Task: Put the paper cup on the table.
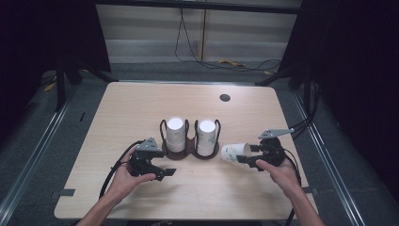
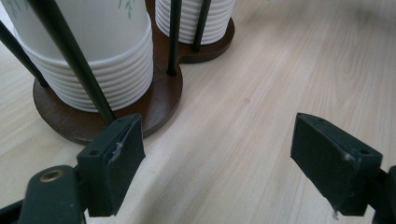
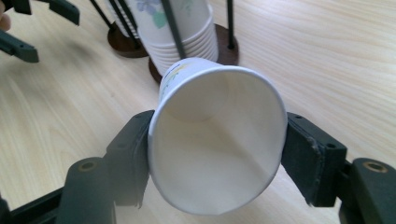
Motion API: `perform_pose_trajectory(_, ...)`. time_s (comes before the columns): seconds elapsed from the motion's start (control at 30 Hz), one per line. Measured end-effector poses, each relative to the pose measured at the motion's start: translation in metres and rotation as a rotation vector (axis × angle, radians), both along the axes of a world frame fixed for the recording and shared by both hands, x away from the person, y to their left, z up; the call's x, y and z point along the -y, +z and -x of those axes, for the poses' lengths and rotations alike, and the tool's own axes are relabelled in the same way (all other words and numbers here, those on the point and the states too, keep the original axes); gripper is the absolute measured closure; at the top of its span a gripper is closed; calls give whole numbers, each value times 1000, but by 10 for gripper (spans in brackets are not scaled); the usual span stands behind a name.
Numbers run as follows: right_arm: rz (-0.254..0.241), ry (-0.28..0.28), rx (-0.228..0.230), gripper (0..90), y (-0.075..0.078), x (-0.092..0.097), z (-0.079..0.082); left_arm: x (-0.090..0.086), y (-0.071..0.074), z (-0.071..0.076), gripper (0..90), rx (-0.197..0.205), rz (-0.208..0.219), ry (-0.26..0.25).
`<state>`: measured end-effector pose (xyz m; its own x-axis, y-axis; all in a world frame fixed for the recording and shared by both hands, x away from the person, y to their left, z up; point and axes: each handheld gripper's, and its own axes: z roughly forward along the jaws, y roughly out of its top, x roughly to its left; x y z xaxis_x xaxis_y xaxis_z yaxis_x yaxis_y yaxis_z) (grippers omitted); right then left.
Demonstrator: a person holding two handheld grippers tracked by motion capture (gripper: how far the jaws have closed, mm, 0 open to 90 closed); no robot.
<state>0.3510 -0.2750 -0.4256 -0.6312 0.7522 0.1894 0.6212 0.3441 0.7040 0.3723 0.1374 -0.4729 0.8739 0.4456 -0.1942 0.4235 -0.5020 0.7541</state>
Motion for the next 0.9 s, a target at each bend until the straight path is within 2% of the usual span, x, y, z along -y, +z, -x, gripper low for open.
perform_pose_trajectory(0.13,29,-24,-7,311,3,4,-5,-2,1,0,174,8,3,2)
perform_pose_trajectory(0.27,70,-42,-34,311,5,4,-11,-3,1,2,173,5,-2,4)
perform_pose_trajectory(0.53,188,-69,-70,309,14,-2,-23,-6,1,5,177,10,-13,-8)
perform_pose_trajectory(0.63,247,-87,-63,309,18,-4,-30,-7,0,4,177,5,-7,-6)
perform_pose_trajectory(0.67,257,-90,-63,309,19,-4,-32,-7,0,4,177,8,2,-5)
perform_pose_trajectory(0.8,296,-104,-74,309,23,-5,-41,-7,0,5,177,9,-8,-8)
perform_pose_trajectory(0.9,333,-118,-96,309,25,-5,-48,-7,0,5,177,7,-7,-12)
